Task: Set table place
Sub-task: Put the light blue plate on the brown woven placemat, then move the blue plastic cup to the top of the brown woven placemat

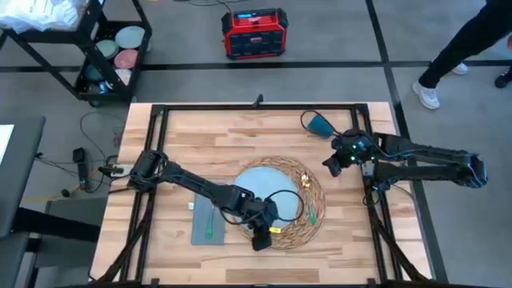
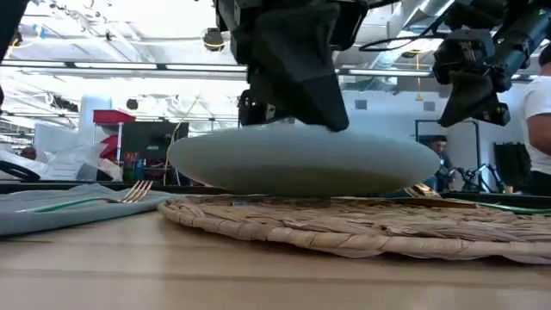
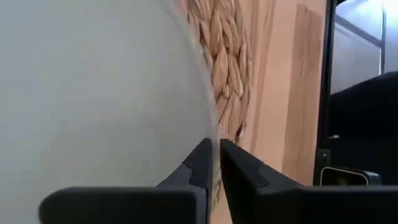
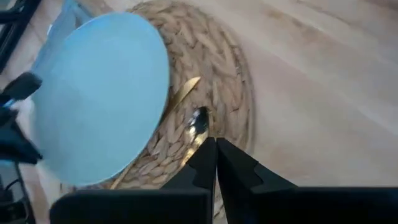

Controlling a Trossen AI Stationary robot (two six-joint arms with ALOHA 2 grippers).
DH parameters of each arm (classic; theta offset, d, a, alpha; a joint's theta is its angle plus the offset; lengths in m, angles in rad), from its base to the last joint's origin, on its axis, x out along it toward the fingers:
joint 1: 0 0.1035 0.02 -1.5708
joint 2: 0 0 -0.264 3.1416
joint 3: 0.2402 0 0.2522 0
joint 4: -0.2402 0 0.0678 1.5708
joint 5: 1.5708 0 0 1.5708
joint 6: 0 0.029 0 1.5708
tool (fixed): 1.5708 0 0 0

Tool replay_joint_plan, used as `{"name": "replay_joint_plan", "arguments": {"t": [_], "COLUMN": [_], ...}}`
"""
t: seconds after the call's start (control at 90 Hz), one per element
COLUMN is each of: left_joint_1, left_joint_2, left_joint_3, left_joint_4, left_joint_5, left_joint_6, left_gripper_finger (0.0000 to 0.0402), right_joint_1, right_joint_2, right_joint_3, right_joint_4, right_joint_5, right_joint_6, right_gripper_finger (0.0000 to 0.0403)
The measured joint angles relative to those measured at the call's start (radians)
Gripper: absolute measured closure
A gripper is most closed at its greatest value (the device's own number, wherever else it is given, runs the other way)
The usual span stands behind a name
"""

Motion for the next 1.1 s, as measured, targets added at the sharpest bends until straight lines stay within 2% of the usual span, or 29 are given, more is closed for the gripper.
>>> {"name": "replay_joint_plan", "arguments": {"t": [0.222, 0.411, 0.578, 0.7, 0.811, 0.978, 1.1], "left_joint_1": [0.025, 0.038, 0.075, 0.127, 0.186, 0.284, 0.373], "left_joint_2": [0.0, -0.003, -0.003, -0.003, -0.003, -0.004, -0.004], "left_joint_3": [0.0, 0.0, 0.037, 0.086, 0.131, 0.176, 0.181], "left_joint_4": [0.019, 0.02, 0.018, 0.019, -0.003, -0.078, -0.088], "left_joint_5": [-0.016, -0.015, -0.016, -0.016, -0.017, -0.017, -0.016], "left_joint_6": [0.0, 0.006, 0.041, 0.119, 0.217, 0.376, 0.518], "left_gripper_finger": [0.0332, 0.0325, 0.0325, 0.0325, 0.0325, 0.0325, 0.0325], "right_joint_1": [0.035, 0.023, -0.086, -0.218, -0.34, -0.51, -0.574], "right_joint_2": [0.0, 0.0, 0.004, 0.04, 0.103, 0.271, 0.42], "right_joint_3": [0.0, 0.0, 0.05, 0.109, 0.149, 0.2, 0.28], "right_joint_4": [0.033, 0.047, 0.049, 0.045, 0.056, 0.076, 0.064], "right_joint_5": [0.001, 0.038, 0.169, 0.198, 0.129, -0.073, -0.106], "right_joint_6": [0.011, -0.006, -0.07, -0.106, -0.149, -0.226, -0.269], "right_gripper_finger": [0.0403, 0.0403, 0.0403, 0.0403, 0.0403, 0.0403, 0.0403]}}
